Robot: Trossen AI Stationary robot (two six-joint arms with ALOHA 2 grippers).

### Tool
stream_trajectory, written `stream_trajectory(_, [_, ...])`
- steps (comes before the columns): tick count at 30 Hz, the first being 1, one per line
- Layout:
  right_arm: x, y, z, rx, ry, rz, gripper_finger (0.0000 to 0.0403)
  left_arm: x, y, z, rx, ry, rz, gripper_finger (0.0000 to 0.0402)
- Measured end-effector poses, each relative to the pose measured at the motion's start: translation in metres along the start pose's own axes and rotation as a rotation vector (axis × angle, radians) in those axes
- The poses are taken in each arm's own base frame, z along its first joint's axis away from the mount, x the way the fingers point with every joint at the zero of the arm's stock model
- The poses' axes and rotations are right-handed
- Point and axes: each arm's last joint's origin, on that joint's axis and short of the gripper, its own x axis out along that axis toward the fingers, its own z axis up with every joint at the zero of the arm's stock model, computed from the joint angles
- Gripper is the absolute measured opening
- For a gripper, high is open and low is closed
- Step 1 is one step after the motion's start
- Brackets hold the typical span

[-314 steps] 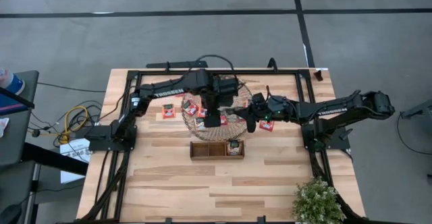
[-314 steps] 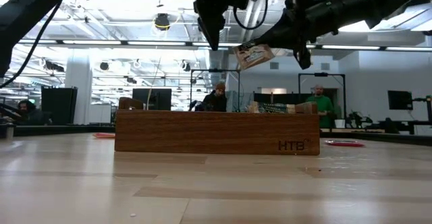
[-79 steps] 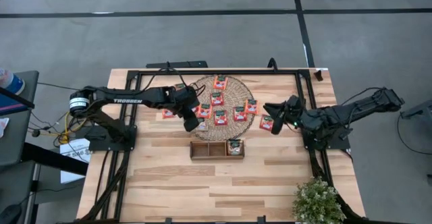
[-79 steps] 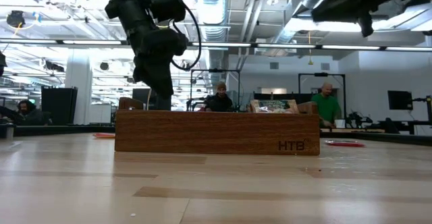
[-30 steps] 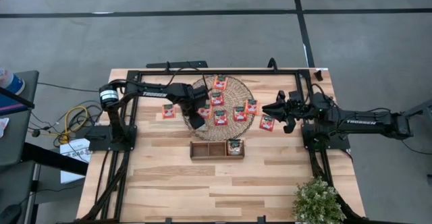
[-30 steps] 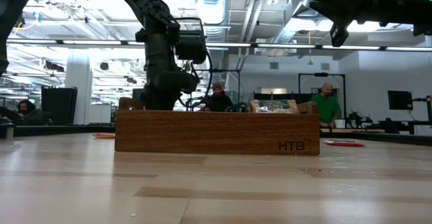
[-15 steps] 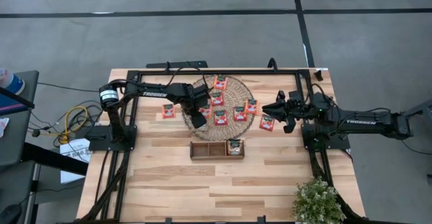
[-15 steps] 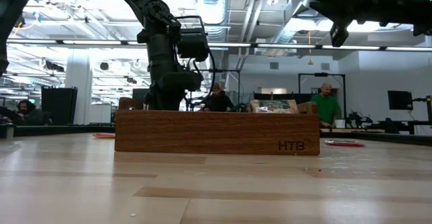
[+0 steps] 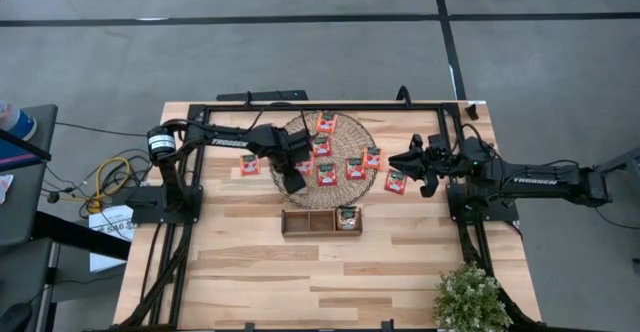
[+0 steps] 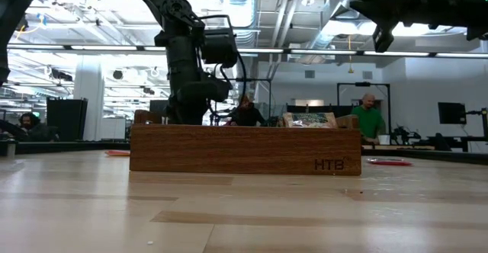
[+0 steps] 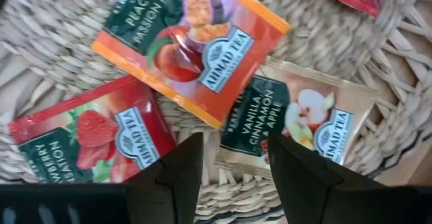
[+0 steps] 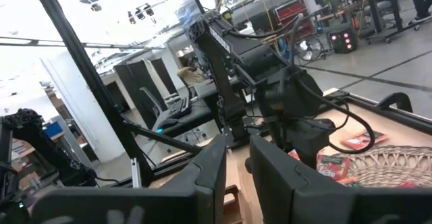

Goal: Pick & Place Tea
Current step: Put the gold tea bag into the right section of the wooden organizer

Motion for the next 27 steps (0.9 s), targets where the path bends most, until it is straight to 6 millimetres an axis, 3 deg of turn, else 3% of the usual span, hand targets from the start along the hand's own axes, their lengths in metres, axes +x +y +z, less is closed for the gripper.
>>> stream_trajectory(6, [0.000,0.000,0.000,0.001,0.001,0.000,0.0060,0.003,0.001,0.000,0.002,0.006,0.020,0.0158])
stream_trajectory(14, [0.000,0.000,0.000,0.011,0.000,0.000,0.0060,0.027,0.000,-0.002,0.002,0.082,0.034,0.0158])
stream_trajectory(27, [0.000,0.000,0.000,0.018,0.000,0.000,0.0060,0.029,0.000,-0.003,0.006,0.085,0.026,0.0148])
